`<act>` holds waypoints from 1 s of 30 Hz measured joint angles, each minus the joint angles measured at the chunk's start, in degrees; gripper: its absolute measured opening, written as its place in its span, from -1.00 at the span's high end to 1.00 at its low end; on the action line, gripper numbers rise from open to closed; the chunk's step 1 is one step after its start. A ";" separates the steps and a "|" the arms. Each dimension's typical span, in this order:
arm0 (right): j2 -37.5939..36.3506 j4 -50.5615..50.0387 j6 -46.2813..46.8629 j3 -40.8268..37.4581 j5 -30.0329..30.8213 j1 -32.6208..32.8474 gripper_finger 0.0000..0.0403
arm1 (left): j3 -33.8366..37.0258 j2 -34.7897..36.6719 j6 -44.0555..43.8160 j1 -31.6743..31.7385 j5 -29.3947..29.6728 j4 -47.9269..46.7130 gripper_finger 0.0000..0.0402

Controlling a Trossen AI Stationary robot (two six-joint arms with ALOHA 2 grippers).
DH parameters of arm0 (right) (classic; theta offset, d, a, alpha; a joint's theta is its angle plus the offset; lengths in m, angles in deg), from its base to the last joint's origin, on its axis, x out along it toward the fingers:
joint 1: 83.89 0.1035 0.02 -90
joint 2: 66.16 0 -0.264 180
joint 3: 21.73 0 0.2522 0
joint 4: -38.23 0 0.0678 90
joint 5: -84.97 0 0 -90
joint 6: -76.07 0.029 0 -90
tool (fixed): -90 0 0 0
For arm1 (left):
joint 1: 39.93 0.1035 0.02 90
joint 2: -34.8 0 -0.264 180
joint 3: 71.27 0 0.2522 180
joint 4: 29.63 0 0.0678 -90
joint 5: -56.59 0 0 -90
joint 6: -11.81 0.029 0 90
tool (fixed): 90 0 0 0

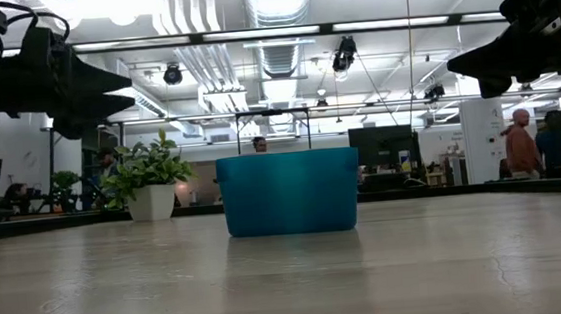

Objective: Pick and place pill bottles into a basket
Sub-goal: Return to Home Position

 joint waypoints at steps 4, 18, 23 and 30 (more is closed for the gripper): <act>0.00 0.01 -0.02 0.00 0.00 0.00 0.96 | 0.00 -1.70 0.00 0.00 0.00 0.04 -0.10; 0.00 0.01 0.04 0.00 0.00 0.00 0.96 | 0.09 -5.68 0.00 0.00 0.02 0.10 -0.10; 0.00 0.01 0.06 0.00 0.00 0.00 0.96 | 0.11 -6.60 0.00 0.00 0.02 0.10 -0.10; 0.02 0.01 -0.03 0.00 0.00 0.00 0.96 | 0.13 -7.78 0.00 0.00 0.02 0.10 -0.10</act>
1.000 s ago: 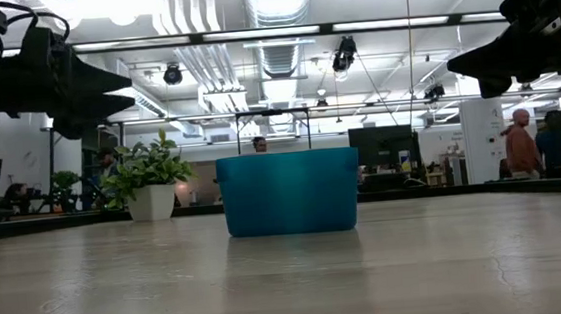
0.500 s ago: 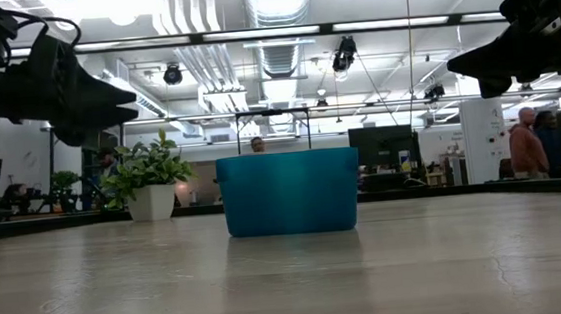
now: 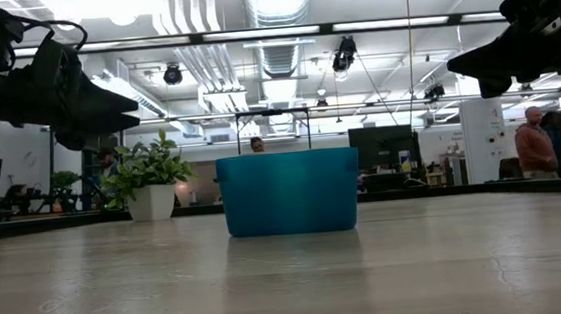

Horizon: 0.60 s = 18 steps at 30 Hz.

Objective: Pick and place pill bottles into a basket
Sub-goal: Return to Home Position

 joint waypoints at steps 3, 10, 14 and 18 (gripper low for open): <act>0.00 0.02 0.04 0.00 0.00 -0.02 0.96 | 0.02 -0.37 0.00 0.00 0.00 0.00 -0.10; 0.00 0.01 0.08 0.00 0.01 0.00 0.96 | 0.02 -1.04 0.00 0.02 0.00 0.02 -0.10; 0.00 0.02 0.05 0.00 0.00 -0.02 0.96 | 0.02 -1.30 0.00 0.00 0.00 0.00 -0.10; 0.00 0.00 0.02 0.00 0.00 -0.02 0.96 | 0.02 -1.45 0.00 0.01 0.00 0.01 -0.10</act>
